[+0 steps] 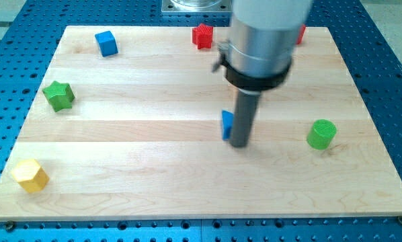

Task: Place the triangle at the right to the cube

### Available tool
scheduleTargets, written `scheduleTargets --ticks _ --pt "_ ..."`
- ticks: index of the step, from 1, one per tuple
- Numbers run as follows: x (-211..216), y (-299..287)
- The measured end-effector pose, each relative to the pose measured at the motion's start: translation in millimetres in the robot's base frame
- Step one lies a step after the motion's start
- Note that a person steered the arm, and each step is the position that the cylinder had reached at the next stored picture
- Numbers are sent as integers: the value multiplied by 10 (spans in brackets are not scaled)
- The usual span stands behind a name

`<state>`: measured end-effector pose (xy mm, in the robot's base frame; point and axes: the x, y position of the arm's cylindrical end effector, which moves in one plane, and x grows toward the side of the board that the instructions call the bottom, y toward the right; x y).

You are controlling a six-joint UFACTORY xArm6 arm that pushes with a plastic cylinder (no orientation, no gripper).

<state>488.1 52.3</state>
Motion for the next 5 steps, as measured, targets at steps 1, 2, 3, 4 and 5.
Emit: scheduleTargets --ticks 1,2,3,4,5 --pt "-431 -268" --pt "-872 -554" --pt "-1496 -1151" --pt "-1743 -1234" --pt "-1807 -1107"
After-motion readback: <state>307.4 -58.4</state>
